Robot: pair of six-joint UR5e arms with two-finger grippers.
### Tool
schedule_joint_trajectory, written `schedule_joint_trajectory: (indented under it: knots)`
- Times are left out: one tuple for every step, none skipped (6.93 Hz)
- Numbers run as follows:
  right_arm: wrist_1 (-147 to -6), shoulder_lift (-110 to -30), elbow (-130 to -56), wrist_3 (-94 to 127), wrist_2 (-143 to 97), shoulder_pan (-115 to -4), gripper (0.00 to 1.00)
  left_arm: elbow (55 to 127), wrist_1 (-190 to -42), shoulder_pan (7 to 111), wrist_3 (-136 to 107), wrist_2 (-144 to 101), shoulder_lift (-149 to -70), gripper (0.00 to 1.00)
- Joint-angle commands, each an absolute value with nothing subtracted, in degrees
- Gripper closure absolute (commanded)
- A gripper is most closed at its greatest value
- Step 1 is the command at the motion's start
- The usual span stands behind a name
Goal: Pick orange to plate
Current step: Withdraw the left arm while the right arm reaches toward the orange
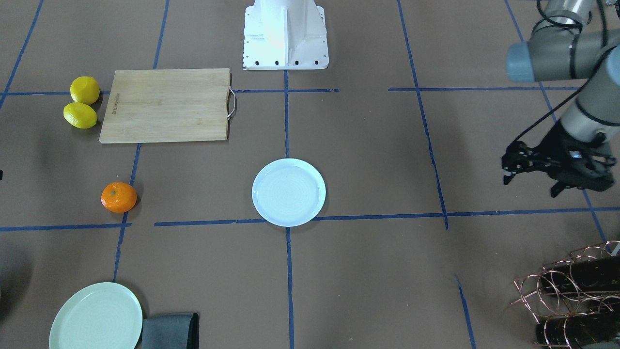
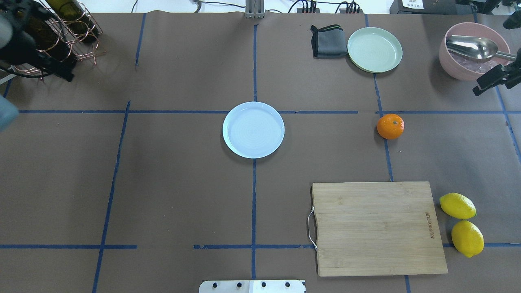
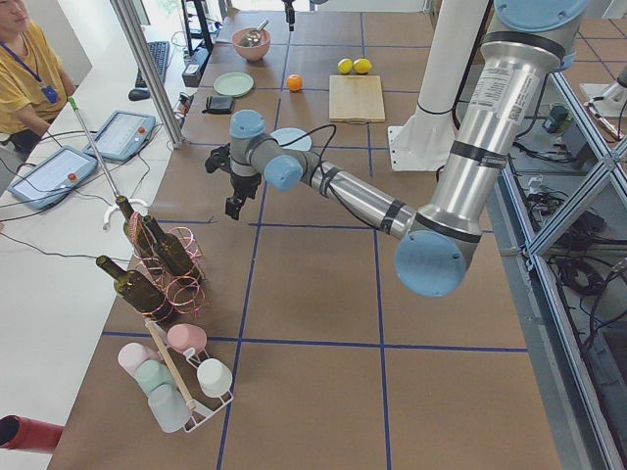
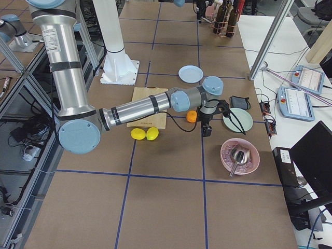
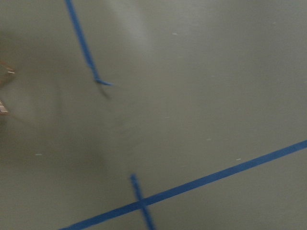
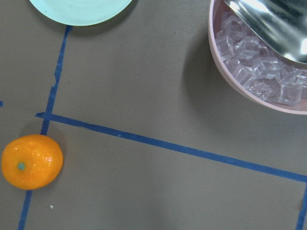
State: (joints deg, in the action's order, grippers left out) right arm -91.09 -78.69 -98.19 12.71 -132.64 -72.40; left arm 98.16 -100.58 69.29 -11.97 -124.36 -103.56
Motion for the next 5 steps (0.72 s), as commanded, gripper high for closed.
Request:
schedule_joint_trajectory:
  knots:
    - [-89.9,-75.2,-98.3,20.9,-132.4,-67.8,0.00,97.8,-99.2,85.8,7.1,-133.7,-91.8,0.00]
    - [-87.6,-74.8,-98.1,24.1,-131.9,-65.3,0.00,97.6,-96.9,89.1,7.1,-133.9,-87.9,0.00]
    - [-85.2,-74.7,-98.0,27.6,-130.9,-63.3,0.00,97.3,-93.9,89.7,7.2,-133.8,-87.7,0.00]
    - [-84.2,-74.7,-97.7,28.8,-130.0,-61.6,0.00,96.5,-88.5,89.2,7.1,-133.6,-89.1,0.00]
    - [-83.6,-74.8,-97.2,29.7,-127.9,-60.0,0.00,97.6,-86.7,89.6,7.3,-134.1,-89.3,0.00]
